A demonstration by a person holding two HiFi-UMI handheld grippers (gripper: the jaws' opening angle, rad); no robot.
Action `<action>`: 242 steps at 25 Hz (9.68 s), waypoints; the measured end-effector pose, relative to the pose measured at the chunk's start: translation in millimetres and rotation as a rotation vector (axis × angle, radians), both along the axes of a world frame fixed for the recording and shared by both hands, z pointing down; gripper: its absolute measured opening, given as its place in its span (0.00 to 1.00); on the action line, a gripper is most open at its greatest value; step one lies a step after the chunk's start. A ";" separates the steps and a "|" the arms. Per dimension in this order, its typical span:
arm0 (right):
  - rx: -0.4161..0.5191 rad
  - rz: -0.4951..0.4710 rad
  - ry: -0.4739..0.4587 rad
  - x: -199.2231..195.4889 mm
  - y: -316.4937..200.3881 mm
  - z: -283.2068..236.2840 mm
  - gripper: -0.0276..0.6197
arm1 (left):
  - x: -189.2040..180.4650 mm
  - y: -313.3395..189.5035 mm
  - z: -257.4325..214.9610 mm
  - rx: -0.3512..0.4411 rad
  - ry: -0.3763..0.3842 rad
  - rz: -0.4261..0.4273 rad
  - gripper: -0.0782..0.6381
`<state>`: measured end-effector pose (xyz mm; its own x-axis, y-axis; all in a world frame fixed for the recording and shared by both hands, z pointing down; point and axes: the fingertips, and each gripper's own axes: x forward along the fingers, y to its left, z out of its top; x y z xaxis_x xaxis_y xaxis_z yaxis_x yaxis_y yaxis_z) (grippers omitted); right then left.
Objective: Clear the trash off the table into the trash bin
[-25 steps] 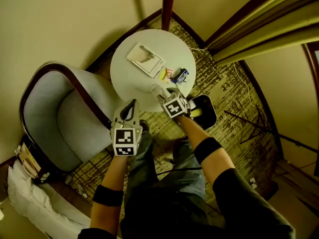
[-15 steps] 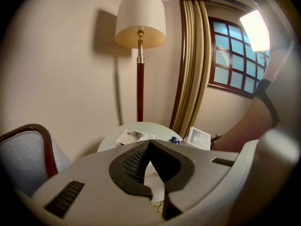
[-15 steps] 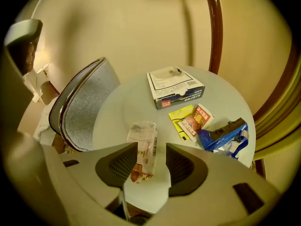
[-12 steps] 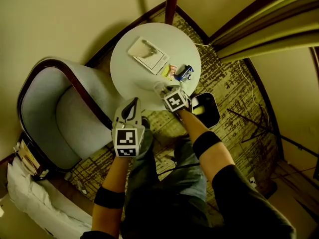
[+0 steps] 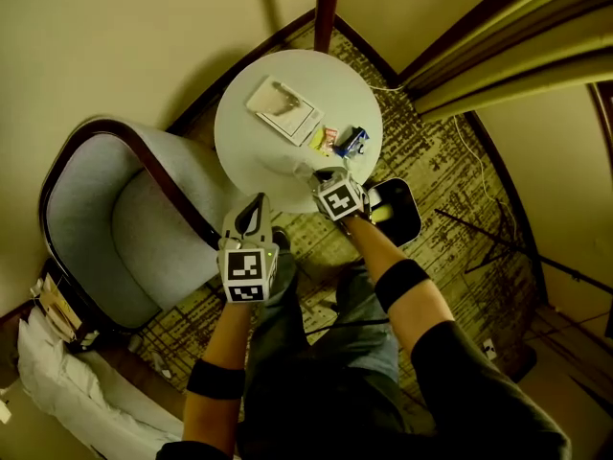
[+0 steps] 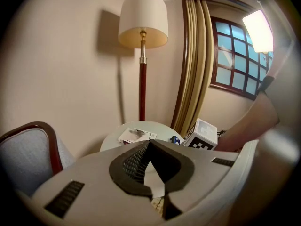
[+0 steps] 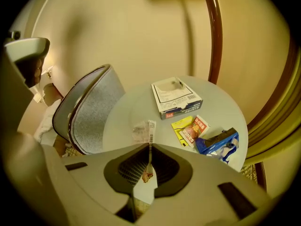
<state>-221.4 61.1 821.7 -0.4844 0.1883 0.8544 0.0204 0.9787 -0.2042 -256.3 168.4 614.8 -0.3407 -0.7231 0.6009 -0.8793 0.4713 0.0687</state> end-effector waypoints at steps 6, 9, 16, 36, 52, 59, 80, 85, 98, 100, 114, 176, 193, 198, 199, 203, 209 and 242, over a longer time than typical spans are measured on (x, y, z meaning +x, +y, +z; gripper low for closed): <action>-0.001 0.029 -0.101 1.4 -4.3 -68.9 0.10 | 8.2 -0.5 -27.8 0.022 -0.013 0.006 0.11; 0.003 0.046 -0.178 0.3 -5.7 -117.3 0.10 | 10.2 3.4 -45.9 0.037 -0.021 0.003 0.11; 0.048 0.053 -0.344 28.0 -11.1 -210.3 0.10 | 21.6 7.7 -86.0 0.064 -0.037 0.023 0.11; 0.147 0.418 -0.478 154.4 -80.9 -318.8 0.10 | 102.6 -101.3 -122.1 0.089 -0.051 0.397 0.11; 0.275 0.904 -0.375 383.2 -159.3 -274.5 0.10 | 312.3 -225.1 -99.4 0.103 -0.014 0.920 0.11; 0.186 0.955 -0.320 386.7 -167.5 -214.2 0.10 | 328.5 -246.7 -46.2 0.042 0.007 0.954 0.11; -0.037 0.951 -0.128 362.0 -193.3 159.1 0.10 | 327.3 -295.2 298.1 -0.190 0.120 0.868 0.11; -0.069 0.927 -0.098 350.4 -184.5 237.0 0.10 | 325.2 -289.3 371.2 -0.224 0.133 0.852 0.11; -0.076 0.876 -0.038 328.8 -180.3 325.8 0.17 | 312.5 -286.1 441.3 -0.232 0.130 0.821 0.11; -0.070 0.870 -0.025 330.3 -178.9 327.2 0.23 | 311.3 -285.3 440.6 -0.225 0.132 0.817 0.11; -0.013 0.828 -0.058 343.3 -180.5 173.0 0.08 | 313.6 -253.4 307.4 -0.223 0.167 0.779 0.11; 0.055 0.122 -0.398 119.2 28.9 -285.4 0.09 | 92.3 1.3 -106.4 0.050 0.006 0.094 0.11; 0.144 0.244 -0.220 64.4 -61.1 -189.3 0.37 | 56.1 -43.8 -47.1 0.024 0.064 0.138 0.11; 0.160 0.329 -0.166 41.9 -99.6 -147.6 0.40 | 38.9 -72.5 -22.1 0.010 0.096 0.177 0.11; 0.161 0.345 -0.153 39.1 -106.8 -138.1 0.40 | 36.2 -78.3 -16.0 0.008 0.096 0.184 0.11; 0.141 0.394 -0.106 27.5 -131.2 -98.7 0.49 | 23.6 -101.3 13.2 0.001 0.087 0.205 0.11; 0.143 0.415 -0.031 14.2 -153.1 -39.1 0.49 | 18.7 -139.3 51.1 -0.006 0.133 0.249 0.11; 0.140 0.477 0.033 -20.2 -174.6 27.1 0.24 | 16.9 -131.7 112.1 -0.036 0.205 0.287 0.11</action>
<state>-241.6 -113.5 848.8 -0.4605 -0.1652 0.8721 -0.4407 0.8955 -0.0631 -239.4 36.7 726.9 0.0032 -0.7491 0.6624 -0.9459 0.2127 0.2451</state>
